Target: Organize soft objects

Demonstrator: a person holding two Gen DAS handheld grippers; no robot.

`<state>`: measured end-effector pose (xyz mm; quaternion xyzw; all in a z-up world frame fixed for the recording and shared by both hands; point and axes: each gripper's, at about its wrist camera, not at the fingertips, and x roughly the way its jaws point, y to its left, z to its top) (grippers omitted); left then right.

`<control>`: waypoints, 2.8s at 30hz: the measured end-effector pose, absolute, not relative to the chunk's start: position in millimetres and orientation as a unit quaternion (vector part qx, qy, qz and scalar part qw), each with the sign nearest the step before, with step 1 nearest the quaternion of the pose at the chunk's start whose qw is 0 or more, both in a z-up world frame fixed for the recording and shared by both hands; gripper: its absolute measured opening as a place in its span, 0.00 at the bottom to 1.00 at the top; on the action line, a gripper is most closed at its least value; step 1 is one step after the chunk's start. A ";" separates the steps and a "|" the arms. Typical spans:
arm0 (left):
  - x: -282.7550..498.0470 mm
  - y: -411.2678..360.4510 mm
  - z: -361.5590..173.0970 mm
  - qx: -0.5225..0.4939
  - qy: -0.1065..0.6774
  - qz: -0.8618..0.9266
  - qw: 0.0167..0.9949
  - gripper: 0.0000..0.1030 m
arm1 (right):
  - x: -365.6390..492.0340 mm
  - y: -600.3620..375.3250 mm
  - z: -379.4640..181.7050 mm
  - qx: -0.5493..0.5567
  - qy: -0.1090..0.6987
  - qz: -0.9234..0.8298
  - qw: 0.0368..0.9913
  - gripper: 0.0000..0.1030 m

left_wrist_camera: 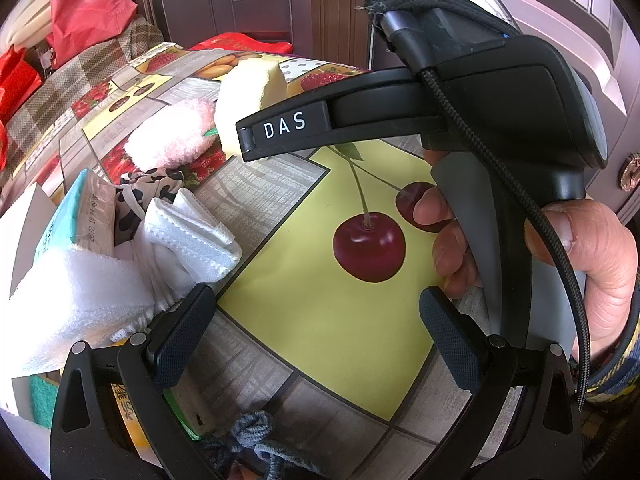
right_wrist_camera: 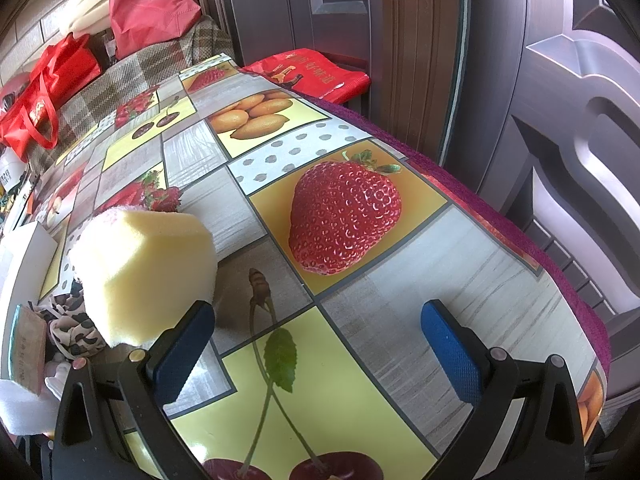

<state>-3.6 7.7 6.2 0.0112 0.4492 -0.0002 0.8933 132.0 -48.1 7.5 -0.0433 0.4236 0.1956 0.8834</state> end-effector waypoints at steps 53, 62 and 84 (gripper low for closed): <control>-154.4 78.7 16.8 -0.018 0.413 0.055 0.909 0.60 | -61.7 -9.9 8.0 -0.310 0.289 0.635 0.646 0.29; -182.0 90.2 42.2 -0.045 0.319 0.078 0.944 0.59 | -28.0 -43.5 45.0 -0.181 0.267 0.663 0.675 0.19; -280.1 195.7 54.5 -0.118 0.147 0.364 0.912 0.59 | -41.2 -13.2 67.4 -0.023 0.166 0.621 0.766 0.22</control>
